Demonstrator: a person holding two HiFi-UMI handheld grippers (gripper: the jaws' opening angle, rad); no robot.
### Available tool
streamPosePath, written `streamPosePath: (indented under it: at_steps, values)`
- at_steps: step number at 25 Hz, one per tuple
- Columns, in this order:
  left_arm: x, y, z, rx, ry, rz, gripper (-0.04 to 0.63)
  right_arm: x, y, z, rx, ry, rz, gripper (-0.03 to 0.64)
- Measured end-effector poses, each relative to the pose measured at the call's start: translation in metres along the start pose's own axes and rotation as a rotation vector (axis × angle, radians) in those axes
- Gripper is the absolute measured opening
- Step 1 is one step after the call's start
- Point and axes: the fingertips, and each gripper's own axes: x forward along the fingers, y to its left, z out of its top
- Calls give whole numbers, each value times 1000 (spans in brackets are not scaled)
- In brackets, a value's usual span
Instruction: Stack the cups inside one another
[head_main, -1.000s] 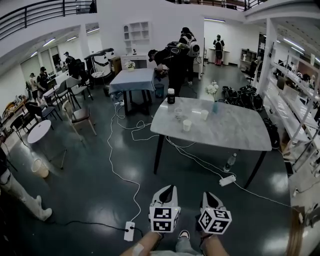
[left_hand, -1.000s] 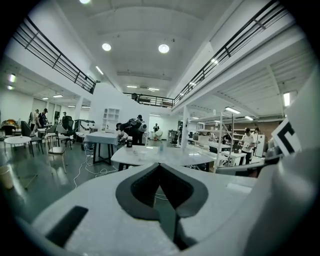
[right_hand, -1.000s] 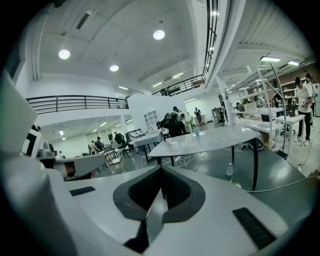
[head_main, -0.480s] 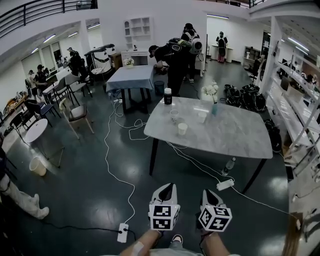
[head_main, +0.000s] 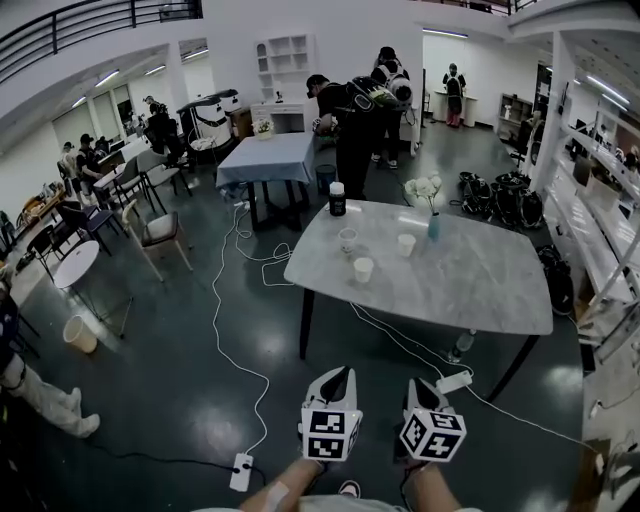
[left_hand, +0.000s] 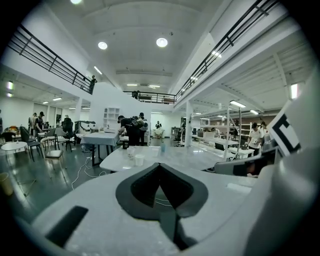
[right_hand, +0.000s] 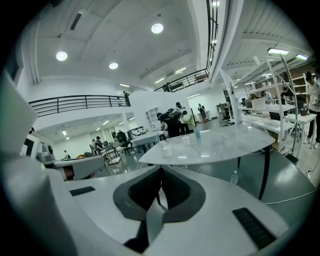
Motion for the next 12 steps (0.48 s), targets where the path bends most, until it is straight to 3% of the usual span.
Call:
streamPosePath:
  at_steps: [12]
  values:
    - [38, 6, -2, 29, 23, 42, -5, 35, -33, 8, 40, 7, 25, 8]
